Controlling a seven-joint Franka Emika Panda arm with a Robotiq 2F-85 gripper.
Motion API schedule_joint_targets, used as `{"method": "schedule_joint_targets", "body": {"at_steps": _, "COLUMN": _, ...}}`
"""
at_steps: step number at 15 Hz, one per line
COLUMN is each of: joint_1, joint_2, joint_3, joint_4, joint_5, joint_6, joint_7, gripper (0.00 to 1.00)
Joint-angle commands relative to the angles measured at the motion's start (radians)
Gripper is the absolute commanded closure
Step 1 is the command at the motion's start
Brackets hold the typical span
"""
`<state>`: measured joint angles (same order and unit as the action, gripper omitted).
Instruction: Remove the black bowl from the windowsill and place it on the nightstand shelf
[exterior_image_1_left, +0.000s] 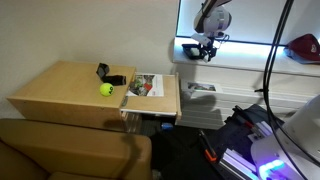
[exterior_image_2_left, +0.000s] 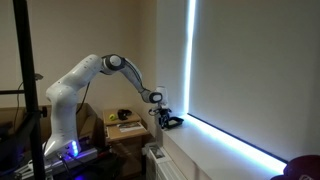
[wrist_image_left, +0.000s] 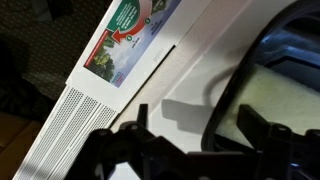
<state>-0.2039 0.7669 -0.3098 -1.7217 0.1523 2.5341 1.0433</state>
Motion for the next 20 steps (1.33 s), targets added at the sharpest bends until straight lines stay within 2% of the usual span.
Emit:
{"method": "schedule_joint_targets", "body": {"at_steps": 1, "joint_1": -0.016, "joint_2": 0.007, "joint_3": 0.005, "joint_4": 0.016, "joint_5": 0.015, "joint_6": -0.013, "joint_7": -0.02, "gripper": 0.4}}
{"method": "schedule_joint_targets", "body": {"at_steps": 9, "joint_1": -0.01, "joint_2": -0.008, "joint_3": 0.002, "joint_4": 0.014, "joint_5": 0.023, "joint_6": -0.028, "joint_7": 0.012, "gripper": 0.96}}
{"method": "schedule_joint_targets", "body": {"at_steps": 11, "joint_1": -0.019, "joint_2": -0.037, "joint_3": 0.007, "joint_4": 0.001, "joint_5": 0.033, "joint_6": -0.04, "joint_7": 0.011, "gripper": 1.0}}
{"method": "schedule_joint_targets", "body": {"at_steps": 12, "joint_1": -0.026, "joint_2": -0.07, "joint_3": 0.01, "joint_4": -0.022, "joint_5": 0.038, "joint_6": -0.032, "joint_7": -0.011, "gripper": 0.96}}
{"method": "schedule_joint_targets", "body": {"at_steps": 14, "joint_1": -0.011, "joint_2": -0.119, "joint_3": -0.018, "joint_4": -0.059, "joint_5": 0.008, "joint_6": -0.017, "joint_7": -0.019, "gripper": 0.99}}
{"method": "schedule_joint_targets", "body": {"at_steps": 15, "joint_1": -0.025, "joint_2": -0.136, "joint_3": -0.015, "joint_4": -0.084, "joint_5": 0.006, "joint_6": 0.016, "joint_7": -0.055, "gripper": 0.98}}
{"method": "schedule_joint_targets", "body": {"at_steps": 20, "joint_1": 0.014, "joint_2": -0.306, "joint_3": -0.053, "joint_4": -0.316, "joint_5": -0.072, "joint_6": 0.154, "joint_7": -0.195, "gripper": 0.98}}
